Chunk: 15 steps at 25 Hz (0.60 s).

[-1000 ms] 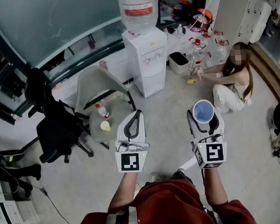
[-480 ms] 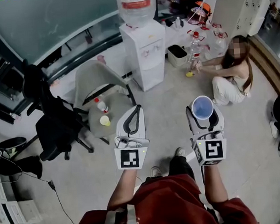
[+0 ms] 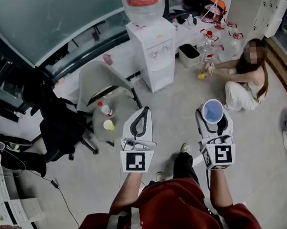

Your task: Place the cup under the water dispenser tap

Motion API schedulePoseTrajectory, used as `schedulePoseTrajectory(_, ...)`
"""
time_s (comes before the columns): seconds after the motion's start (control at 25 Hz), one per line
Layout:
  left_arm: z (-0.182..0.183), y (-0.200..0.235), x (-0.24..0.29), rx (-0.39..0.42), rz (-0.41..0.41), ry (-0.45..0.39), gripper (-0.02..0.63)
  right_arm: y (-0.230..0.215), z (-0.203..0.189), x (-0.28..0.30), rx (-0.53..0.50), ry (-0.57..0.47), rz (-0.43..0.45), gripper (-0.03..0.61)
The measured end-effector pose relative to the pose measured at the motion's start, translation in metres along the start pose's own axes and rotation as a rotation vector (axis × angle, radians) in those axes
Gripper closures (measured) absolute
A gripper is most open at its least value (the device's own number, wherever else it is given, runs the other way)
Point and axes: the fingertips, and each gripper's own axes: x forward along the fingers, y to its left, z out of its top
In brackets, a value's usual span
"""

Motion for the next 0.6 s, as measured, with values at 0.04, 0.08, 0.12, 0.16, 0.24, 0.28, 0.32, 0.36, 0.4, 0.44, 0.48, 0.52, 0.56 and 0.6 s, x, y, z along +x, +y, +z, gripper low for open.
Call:
schedulePoseTrajectory(0.04, -0.004, 0.0, 0.011, -0.007, -0.001, 0.008, 0.616, -0.007, -0.002, 0.008, 0.01, 0.0, 0.002, 0.272)
schedulePoseTrajectory(0.08, -0.008, -0.001, 0.022, -0.013, 0.0, 0.011, 0.615, -0.014, -0.003, 0.016, 0.016, 0.002, 0.003, 0.271)
schedulePoseTrajectory(0.12, -0.011, -0.001, 0.033, -0.016, 0.001, 0.012, 0.615, -0.021, -0.004, 0.024, 0.02, 0.003, 0.005, 0.271)
schedulePoseTrajectory(0.16, -0.014, -0.001, 0.044, -0.018, 0.004, 0.012, 0.615, -0.028, -0.005, 0.032, 0.021, 0.005, 0.009, 0.271)
schedulePoseTrajectory(0.24, -0.02, -0.003, 0.065, -0.018, 0.01, 0.019, 0.616, -0.043, -0.011, 0.047, 0.022, 0.016, 0.019, 0.272)
schedulePoseTrajectory(0.28, -0.023, -0.004, 0.075, -0.018, 0.013, 0.026, 0.616, -0.051, -0.016, 0.054, 0.021, 0.027, 0.023, 0.271)
schedulePoseTrajectory(0.32, -0.027, -0.006, 0.086, -0.02, 0.016, 0.034, 0.616, -0.059, -0.02, 0.062, 0.021, 0.036, 0.023, 0.27)
schedulePoseTrajectory(0.36, -0.03, -0.008, 0.097, -0.022, 0.018, 0.041, 0.615, -0.069, -0.023, 0.069, 0.023, 0.036, 0.022, 0.27)
schedulePoseTrajectory(0.4, -0.032, -0.011, 0.107, -0.022, 0.019, 0.046, 0.616, -0.078, -0.025, 0.075, 0.032, 0.034, 0.023, 0.27)
schedulePoseTrajectory(0.44, -0.034, -0.014, 0.117, -0.021, 0.019, 0.052, 0.616, -0.087, -0.027, 0.082, 0.042, 0.035, 0.024, 0.27)
schedulePoseTrajectory(0.48, -0.036, -0.017, 0.127, -0.019, 0.017, 0.057, 0.615, -0.096, -0.029, 0.088, 0.047, 0.037, 0.024, 0.27)
schedulePoseTrajectory(0.52, -0.038, -0.02, 0.137, -0.019, 0.016, 0.064, 0.616, -0.105, -0.032, 0.094, 0.049, 0.04, 0.024, 0.27)
schedulePoseTrajectory(0.56, -0.04, -0.024, 0.147, -0.022, 0.014, 0.07, 0.616, -0.114, -0.034, 0.1, 0.051, 0.043, 0.025, 0.27)
schedulePoseTrajectory(0.6, -0.042, -0.028, 0.156, -0.026, 0.014, 0.074, 0.615, -0.122, -0.035, 0.106, 0.055, 0.046, 0.029, 0.27)
